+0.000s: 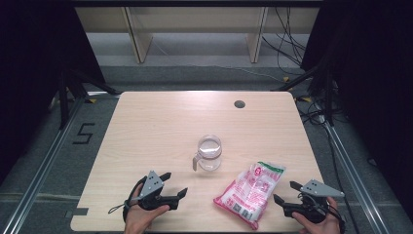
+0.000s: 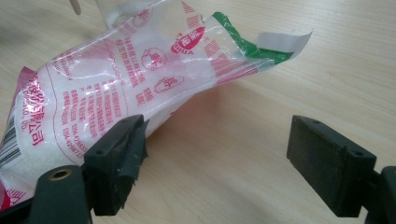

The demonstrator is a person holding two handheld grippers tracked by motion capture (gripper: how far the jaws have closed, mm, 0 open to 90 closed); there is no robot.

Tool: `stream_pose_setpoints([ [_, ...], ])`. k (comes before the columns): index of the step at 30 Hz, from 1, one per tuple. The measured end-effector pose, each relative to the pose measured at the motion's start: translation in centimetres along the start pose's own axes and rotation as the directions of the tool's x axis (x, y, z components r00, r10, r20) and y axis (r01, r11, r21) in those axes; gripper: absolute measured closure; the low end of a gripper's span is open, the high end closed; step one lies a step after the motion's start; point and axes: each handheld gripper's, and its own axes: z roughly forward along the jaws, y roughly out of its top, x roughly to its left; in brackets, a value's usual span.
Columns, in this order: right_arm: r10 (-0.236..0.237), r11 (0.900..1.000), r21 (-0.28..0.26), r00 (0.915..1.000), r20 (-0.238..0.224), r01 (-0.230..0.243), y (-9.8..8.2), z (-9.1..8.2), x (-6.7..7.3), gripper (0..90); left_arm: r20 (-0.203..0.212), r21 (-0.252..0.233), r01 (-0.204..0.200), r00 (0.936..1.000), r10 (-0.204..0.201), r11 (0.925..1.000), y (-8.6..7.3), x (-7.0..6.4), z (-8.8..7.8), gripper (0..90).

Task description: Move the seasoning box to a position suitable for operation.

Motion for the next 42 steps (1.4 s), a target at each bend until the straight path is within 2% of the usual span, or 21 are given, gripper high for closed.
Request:
stream_pose_setpoints([
  [2,-0.03,1.0,-0.008,0.9995,0.0,0.03,0.0,0.1,-0.3,20.6,-0.01,0.008,-0.008,0.9999,0.008,0.9999,0.1,0.1,0.1,20.2],
  [3,-0.021,1.0,-0.008,0.9998,-0.006,0.02,0.0,0.1,-0.2,20.5,-0.019,0.007,0.028,0.9994,-0.028,0.9996,0.3,0.1,0.3,21.0],
  [5,-0.012,1.0,-0.01,0.9999,0.006,0.012,0.0,0.0,-0.2,20.5,-0.014,0.001,0.03,0.9994,-0.03,0.9995,0.5,0.2,0.6,22.0],
  [7,-0.038,0.999,-0.016,0.9992,0.013,0.038,0.0,0.0,-0.3,20.5,-0.015,0.0,0.02,0.9997,-0.02,0.9998,0.7,0.2,0.9,23.1],
  [8,-0.036,0.999,-0.014,0.9993,0.011,0.036,0.0,0.0,-0.3,20.6,-0.015,0.0,0.02,0.9997,-0.02,0.9998,0.7,0.2,0.9,23.7],
  [9,-0.018,1.0,-0.009,0.9998,-0.001,0.018,0.0,0.0,-0.2,20.5,-0.017,0.008,0.001,0.9999,-0.001,1.0,1.0,0.1,1.2,24.7],
  [11,-0.02,1.0,-0.01,0.9997,-0.011,0.02,0.1,0.1,-0.2,20.5,-0.024,0.011,0.002,0.9997,-0.002,0.9999,1.2,0.2,1.6,26.4],
  [14,0.003,1.0,-0.006,1.0,-0.003,-0.003,0.0,0.0,0.0,20.6,-0.026,0.01,-0.004,0.9997,0.004,0.9999,1.4,0.3,2.1,30.7],
  [15,-0.024,1.0,-0.012,0.9997,0.005,0.024,0.0,0.0,-0.3,20.6,-0.02,0.006,-0.005,0.9998,0.005,1.0,1.5,0.3,2.3,32.6],
  [16,-0.017,1.0,-0.011,0.9999,0.003,0.017,0.0,0.0,-0.2,20.5,-0.035,0.013,-0.014,0.9993,0.014,0.9998,1.8,0.2,2.8,33.3],
  [24,-0.033,0.999,-0.015,0.9994,0.009,0.033,0.0,0.0,-0.4,20.6,-0.034,0.023,-0.032,0.9989,0.032,0.9992,3.0,-0.1,5.3,42.0],
  [26,-0.032,0.999,-0.015,0.9994,0.009,0.032,0.0,0.0,-0.4,20.6,-0.028,0.032,-0.038,0.9988,0.039,0.9988,3.2,-0.1,5.9,46.0],
  [28,-0.035,0.999,-0.014,0.9993,0.008,0.035,0.0,-0.1,-0.4,20.6,-0.045,0.044,-0.059,0.9972,0.061,0.9973,3.4,-0.1,6.7,49.7],
  [31,-0.04,0.999,-0.016,0.9992,0.01,0.04,0.0,0.0,-0.4,20.6,-0.044,0.04,-0.054,0.9974,0.056,0.9977,3.4,-0.1,7.1,54.0],
  [32,-0.039,0.999,-0.018,0.9992,0.01,0.039,0.0,0.0,-0.4,20.6,-0.053,0.041,-0.063,0.9965,0.065,0.9972,3.4,-0.1,7.4,58.4],
  [34,-0.034,0.999,-0.02,0.9993,0.012,0.034,0.0,-0.1,-0.4,20.6,-0.05,0.039,-0.073,0.9959,0.075,0.9965,3.4,-0.1,7.5,60.0],
  [36,0.008,1.0,-0.012,1.0,0.003,-0.008,0.1,-0.3,-0.1,20.6,-0.068,0.024,-0.084,0.994,0.086,0.9962,3.4,0.0,7.8,65.1],
  [37,0.008,1.0,-0.021,1.0,0.004,-0.008,0.0,-0.2,-0.1,20.6,-0.073,0.027,-0.09,0.993,0.092,0.9955,3.4,0.1,7.8,66.6],
  [38,0.007,1.0,-0.01,1.0,0.003,-0.007,0.1,-0.3,-0.1,20.6,-0.066,0.031,-0.089,0.9937,0.091,0.9955,3.5,0.1,7.9,67.5],
  [39,-0.033,0.999,-0.021,0.9994,0.012,0.034,0.1,-0.2,-0.4,20.6,-0.065,0.032,-0.097,0.993,0.099,0.9948,3.5,0.0,8.1,69.0],
  [42,-0.037,0.999,-0.024,0.9993,0.01,0.037,0.1,-0.2,-0.4,20.6,-0.076,0.034,-0.117,0.99,0.119,0.9926,3.6,-0.1,8.3,70.6],
])
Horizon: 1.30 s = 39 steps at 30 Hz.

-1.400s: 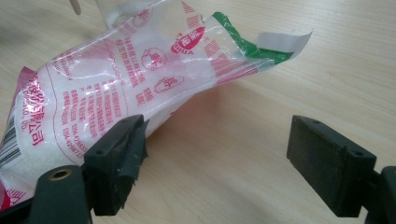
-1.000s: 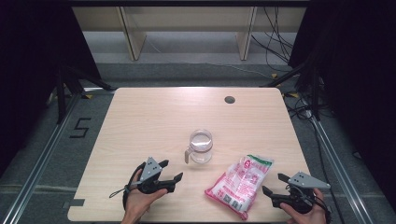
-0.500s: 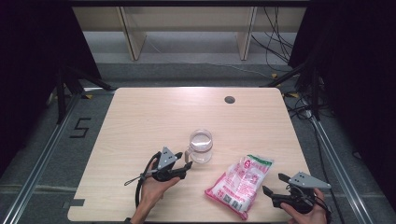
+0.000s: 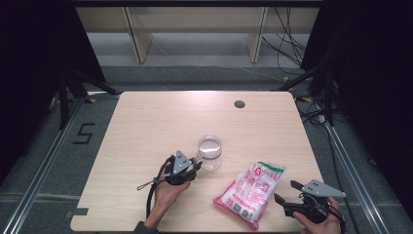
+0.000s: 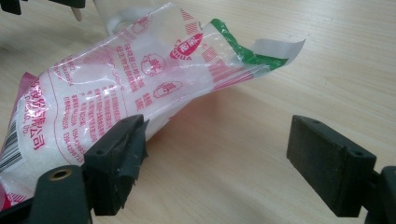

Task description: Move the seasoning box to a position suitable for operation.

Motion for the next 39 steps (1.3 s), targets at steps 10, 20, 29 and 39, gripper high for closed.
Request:
stream_pose_setpoints([
  [10,-0.001,1.0,-0.012,1.0,0.003,0.001,0.0,0.0,0.0,20.6,-0.094,0.001,-0.016,0.9954,0.016,0.9999,-0.1,2.0,0.0,73.6],
  [20,0.035,0.999,-0.005,0.9994,-0.005,-0.035,-0.1,0.0,0.2,20.6,-0.113,-0.006,-0.003,0.9936,0.002,1.0,-0.1,2.6,0.3,75.3],
  [29,0.034,0.999,-0.012,0.9994,-0.006,-0.034,0.0,0.0,0.2,20.6,-0.121,-0.016,-0.016,0.9925,0.014,0.9998,-0.2,3.4,0.4,77.4],
  [39,0.036,0.999,-0.002,0.9993,-0.01,-0.036,0.0,-0.1,0.2,20.6,-0.056,-0.012,-0.096,0.9939,0.095,0.9953,0.0,2.1,-0.1,78.2],
])
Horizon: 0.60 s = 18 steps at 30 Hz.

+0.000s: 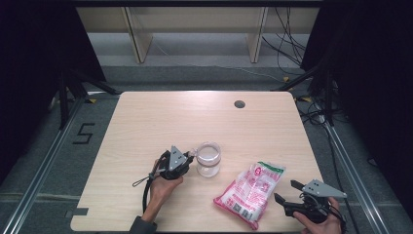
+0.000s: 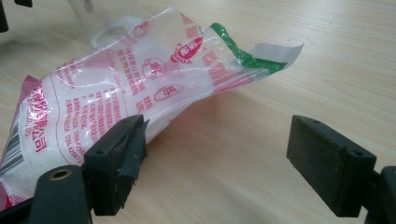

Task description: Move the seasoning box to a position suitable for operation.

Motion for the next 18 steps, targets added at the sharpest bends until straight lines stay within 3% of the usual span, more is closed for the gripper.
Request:
stream_pose_setpoints([
  [9,-0.021,1.0,-0.017,0.9998,-0.002,0.021,0.0,0.1,-0.3,20.6,-0.001,0.013,-0.017,0.9999,0.017,0.9998,-0.3,-1.0,-1.0,77.5],
  [11,-0.025,1.0,-0.019,0.9997,0.001,0.025,0.0,0.1,-0.3,20.6,0.01,0.01,-0.004,0.9999,0.004,0.9999,-0.3,-1.1,-1.1,77.3],
  [16,-0.02,1.0,-0.016,0.9998,-0.006,0.019,0.0,0.1,-0.3,20.6,0.007,0.014,-0.008,0.9999,0.008,0.9999,-0.2,-1.5,-1.7,77.1],
  [18,0.007,1.0,-0.008,1.0,-0.005,-0.007,-0.1,0.1,-0.1,20.6,0.01,0.022,-0.003,0.9999,0.003,0.9998,-0.2,-1.5,-1.7,77.1],
])
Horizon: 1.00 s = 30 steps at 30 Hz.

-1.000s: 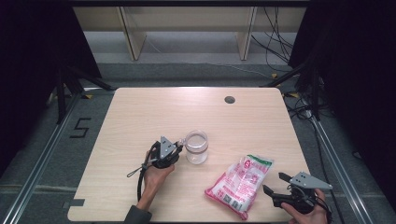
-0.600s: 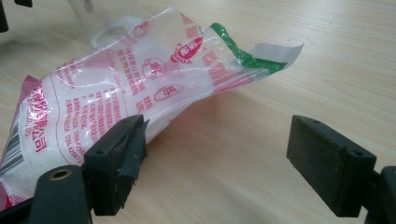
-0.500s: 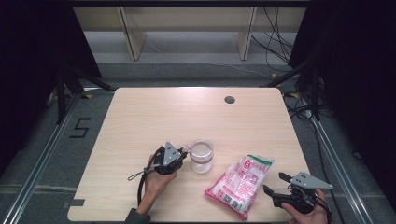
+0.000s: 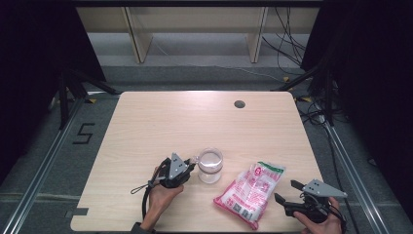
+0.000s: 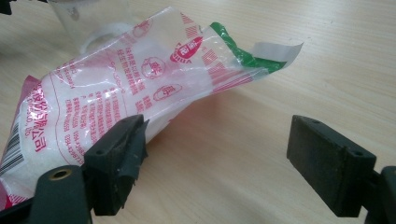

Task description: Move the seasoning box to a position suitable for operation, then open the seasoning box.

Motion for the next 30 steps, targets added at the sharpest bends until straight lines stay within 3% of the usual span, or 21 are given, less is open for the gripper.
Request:
stream_pose_setpoints([
  [1,-0.008,1.0,-0.002,1.0,0.003,0.008,0.0,0.1,-0.1,20.6,0.009,-0.004,0.024,0.9997,-0.024,0.9997,-0.1,0.0,0.0,77.1],
  [3,-0.028,1.0,-0.008,0.9996,-0.002,0.028,0.0,0.1,-0.3,20.6,0.002,-0.003,0.024,0.9997,-0.024,0.9997,-0.1,0.0,0.0,77.0],
  [4,0.0,1.0,-0.001,1.0,-0.001,0.0,-0.1,0.0,-0.1,20.6,0.012,-0.002,0.015,0.9998,-0.015,0.9999,0.0,-0.2,-0.2,76.8],
  [5,-0.022,1.0,-0.008,0.9997,-0.005,0.022,0.0,0.1,-0.3,20.6,0.016,-0.002,0.015,0.9998,-0.015,0.9999,0.0,-0.4,-0.3,76.7],
  [7,0.001,1.0,0.0,1.0,-0.002,-0.001,-0.1,0.0,-0.2,20.6,0.024,-0.004,0.032,0.9992,-0.032,0.9995,-0.1,-0.7,-0.3,76.5],
  [8,-0.039,0.999,-0.007,0.9992,0.006,0.039,0.0,0.1,-0.6,20.6,0.033,0.0,0.047,0.9983,-0.047,0.9989,-0.1,-0.8,-0.2,76.5],
  [9,-0.023,1.0,-0.007,0.9997,-0.003,0.023,-0.1,0.1,-0.5,20.6,0.042,-0.005,0.043,0.9982,-0.043,0.9991,-0.1,-0.8,-0.1,76.6],
  [10,-0.037,0.999,-0.01,0.9993,0.006,0.037,-0.1,0.0,-0.6,20.6,0.045,-0.001,0.015,0.9989,-0.015,0.9999,0.0,-0.7,-0.1,76.5],
  [11,-0.021,1.0,0.002,0.9998,-0.006,0.021,-0.1,0.0,-0.5,20.6,0.05,0.001,0.032,0.9983,-0.032,0.9995,0.0,-0.9,-0.1,76.5],
  [13,-0.038,0.999,-0.008,0.9993,0.004,0.038,0.0,0.1,-0.6,20.6,0.053,-0.006,0.02,0.9984,-0.02,0.9998,0.0,-1.0,-0.1,76.4],
  [14,-0.003,1.0,0.002,1.0,-0.003,0.003,-0.1,0.1,-0.3,20.6,0.055,-0.003,0.047,0.9974,-0.047,0.9989,-0.1,-1.1,-0.1,76.4],
  [17,-0.001,1.0,-0.001,1.0,-0.002,0.001,-0.1,0.1,-0.2,20.6,0.072,0.0,0.06,0.9956,-0.06,0.9982,-0.1,-0.9,-0.2,74.7],
  [21,-0.008,1.0,0.0,1.0,0.003,0.008,-0.1,0.1,-0.3,20.6,0.085,0.004,0.063,0.9944,-0.063,0.998,0.1,-0.6,-0.6,60.5],
  [22,-0.001,1.0,-0.001,1.0,0.002,0.001,-0.1,0.1,-0.3,20.6,0.081,-0.001,0.07,0.9943,-0.07,0.9975,0.2,-0.5,-0.9,60.5],
  [23,-0.041,0.999,-0.011,0.9991,0.012,0.041,-0.1,0.1,-0.6,20.6,0.074,-0.003,0.056,0.9957,-0.056,0.9984,0.4,-0.2,-1.3,53.3],
  [26,-0.025,1.0,-0.008,0.9997,0.0,0.025,0.0,0.0,-0.4,20.6,0.093,0.017,0.077,0.9926,-0.078,0.9969,0.7,0.0,-2.1,42.0],
  [30,-0.038,0.999,-0.004,0.9993,0.006,0.038,0.0,0.0,-0.6,20.6,0.111,0.008,0.085,0.9902,-0.085,0.9963,1.0,0.2,-3.0,37.4],
])
